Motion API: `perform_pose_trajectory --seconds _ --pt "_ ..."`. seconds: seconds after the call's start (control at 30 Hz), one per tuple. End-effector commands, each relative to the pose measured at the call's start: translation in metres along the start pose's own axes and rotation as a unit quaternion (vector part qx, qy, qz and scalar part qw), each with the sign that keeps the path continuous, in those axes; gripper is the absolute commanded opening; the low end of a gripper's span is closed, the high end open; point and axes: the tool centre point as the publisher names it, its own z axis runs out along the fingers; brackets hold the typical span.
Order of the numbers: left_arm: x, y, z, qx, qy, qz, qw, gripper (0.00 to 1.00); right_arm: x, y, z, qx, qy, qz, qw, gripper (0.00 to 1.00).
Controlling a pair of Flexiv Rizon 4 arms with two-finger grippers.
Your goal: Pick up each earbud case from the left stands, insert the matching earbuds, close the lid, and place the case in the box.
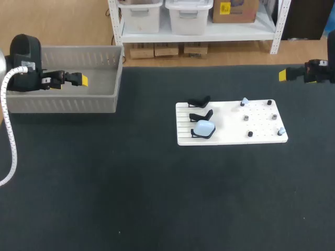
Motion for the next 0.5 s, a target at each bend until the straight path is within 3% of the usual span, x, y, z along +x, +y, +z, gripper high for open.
perform_pose_trajectory --seconds 0.03,0.23,0.5 --pt "-0.001 -0.001 0.0 -0.004 0.002 -0.001 1.0 1.0 0.0 0.0 0.0 0.0 0.0 0.0 1.0 1.0" --pt "-0.001 -0.001 0.0 -0.004 0.002 -0.001 1.0 1.0 0.0 0.0 0.0 0.0 0.0 0.0 1.0 1.0" --pt "-0.002 -0.027 0.014 0.045 0.0 0.04 0.998 1.0 0.0 0.0 0.0 0.0 0.0 0.0 1.0 1.0"
